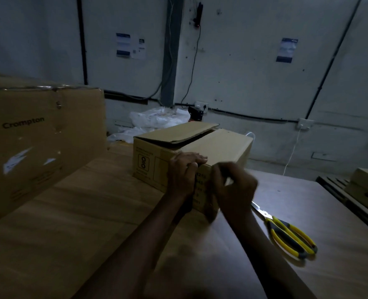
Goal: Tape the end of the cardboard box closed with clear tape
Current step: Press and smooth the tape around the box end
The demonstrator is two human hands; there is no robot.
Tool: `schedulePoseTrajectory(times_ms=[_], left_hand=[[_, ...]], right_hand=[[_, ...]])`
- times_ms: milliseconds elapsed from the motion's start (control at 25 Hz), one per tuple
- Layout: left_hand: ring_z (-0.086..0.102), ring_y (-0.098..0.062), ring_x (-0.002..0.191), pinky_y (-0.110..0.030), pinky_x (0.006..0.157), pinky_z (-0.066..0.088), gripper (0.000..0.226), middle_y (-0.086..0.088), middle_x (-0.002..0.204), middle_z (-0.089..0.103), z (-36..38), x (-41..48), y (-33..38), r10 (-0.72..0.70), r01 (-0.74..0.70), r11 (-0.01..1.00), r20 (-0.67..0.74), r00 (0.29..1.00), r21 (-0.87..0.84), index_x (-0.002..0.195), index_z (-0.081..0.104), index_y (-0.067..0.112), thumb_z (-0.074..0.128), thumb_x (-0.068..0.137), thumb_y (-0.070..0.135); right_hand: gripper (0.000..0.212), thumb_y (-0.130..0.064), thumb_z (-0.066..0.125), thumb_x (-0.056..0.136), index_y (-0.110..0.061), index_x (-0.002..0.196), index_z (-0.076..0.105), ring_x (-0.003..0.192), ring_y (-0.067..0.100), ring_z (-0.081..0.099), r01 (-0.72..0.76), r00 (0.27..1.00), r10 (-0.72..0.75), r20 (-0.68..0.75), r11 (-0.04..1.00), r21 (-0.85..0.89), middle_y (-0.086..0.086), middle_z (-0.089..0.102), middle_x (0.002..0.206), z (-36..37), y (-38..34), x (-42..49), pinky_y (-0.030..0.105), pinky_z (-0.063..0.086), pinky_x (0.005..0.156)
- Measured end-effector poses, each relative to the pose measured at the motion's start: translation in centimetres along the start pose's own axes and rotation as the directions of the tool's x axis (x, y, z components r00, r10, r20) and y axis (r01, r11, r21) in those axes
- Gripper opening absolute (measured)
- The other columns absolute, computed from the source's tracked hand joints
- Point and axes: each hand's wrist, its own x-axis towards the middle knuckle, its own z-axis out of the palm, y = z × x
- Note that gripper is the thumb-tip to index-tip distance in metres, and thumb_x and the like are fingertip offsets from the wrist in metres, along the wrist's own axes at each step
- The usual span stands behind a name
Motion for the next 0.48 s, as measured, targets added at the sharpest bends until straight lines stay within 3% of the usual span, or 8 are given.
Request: schedulePoseTrajectory(times_ms=[40, 80, 160, 280, 400, 480], left_hand=[[0.057, 0.002, 0.093, -0.018, 0.098, 0.029, 0.049, -0.006, 0.091, 0.074, 0.1, 0.0, 0.1, -0.005, 0.005, 1.000, -0.003, 1.000, 0.013, 0.086, 0.074, 0.008, 0.031, 0.086, 0.032], [0.055, 0.003, 0.092, -0.018, 0.097, 0.029, 0.049, -0.005, 0.091, 0.074, 0.1, 0.1, 0.3, -0.016, 0.016, 0.999, -0.005, 1.000, 0.030, 0.086, 0.074, 0.008, 0.030, 0.085, 0.032], [0.054, 0.002, 0.092, -0.016, 0.094, 0.030, 0.049, -0.006, 0.092, 0.073, 0.2, 0.0, 0.5, -0.042, 0.042, 0.997, -0.003, 0.999, 0.057, 0.087, 0.073, 0.009, 0.031, 0.084, 0.033], [0.060, -0.010, 0.087, -0.029, 0.090, 0.040, 0.048, -0.009, 0.089, 0.073, -0.1, 0.0, 0.6, -0.058, 0.058, 0.997, -0.005, 0.998, 0.047, 0.085, 0.073, 0.006, 0.034, 0.081, 0.032], [0.063, -0.013, 0.082, -0.034, 0.086, 0.047, 0.042, -0.008, 0.083, 0.074, -0.3, 0.1, 0.9, -0.041, 0.041, 0.999, -0.015, 0.999, 0.017, 0.081, 0.074, 0.006, 0.038, 0.077, 0.028], [0.063, -0.012, 0.081, -0.038, 0.088, 0.048, 0.041, -0.007, 0.082, 0.074, -0.2, 0.2, 1.0, -0.038, 0.038, 0.999, -0.014, 0.999, 0.010, 0.078, 0.075, 0.007, 0.039, 0.076, 0.027]], right_hand=[[0.016, -0.017, 0.063, 0.086, -0.003, 0.085, 0.069, 0.072, 0.002, 0.062, -0.023, 0.988, 0.022, -0.150, 1.000, -0.009, 0.000, 0.069, 0.077, 0.0, 0.0, 1.3, 0.009, 0.050, 0.070], [0.015, -0.014, 0.065, 0.086, 0.000, 0.090, 0.069, 0.081, 0.008, 0.066, -0.058, 0.977, 0.060, -0.204, 0.998, 0.014, 0.007, 0.073, 0.084, 0.4, 0.3, 2.4, 0.014, 0.053, 0.074], [0.016, -0.009, 0.068, 0.085, 0.001, 0.097, 0.069, 0.096, 0.017, 0.067, -0.131, 0.985, 0.135, -0.104, 0.990, 0.044, 0.015, 0.073, 0.098, 1.8, 1.5, 3.0, 0.028, 0.055, 0.083], [0.026, -0.024, 0.056, 0.091, -0.005, 0.103, 0.069, 0.115, 0.027, 0.061, -0.103, 0.990, 0.112, 0.088, 0.990, -0.098, 0.015, 0.072, 0.108, 4.1, 3.9, 0.7, 0.053, 0.050, 0.095], [0.037, -0.030, 0.051, 0.093, -0.008, 0.122, 0.059, 0.132, 0.029, 0.047, -0.154, 0.988, 0.154, 0.003, 0.988, -0.009, 0.013, 0.059, 0.131, 4.9, 5.3, -0.1, 0.058, 0.044, 0.101], [0.058, -0.038, 0.055, 0.091, -0.015, 0.141, 0.038, 0.140, 0.030, 0.036, -0.282, 0.957, 0.285, -0.046, 0.957, 0.068, 0.009, 0.041, 0.148, 5.1, 5.3, -0.7, 0.057, 0.041, 0.105]])
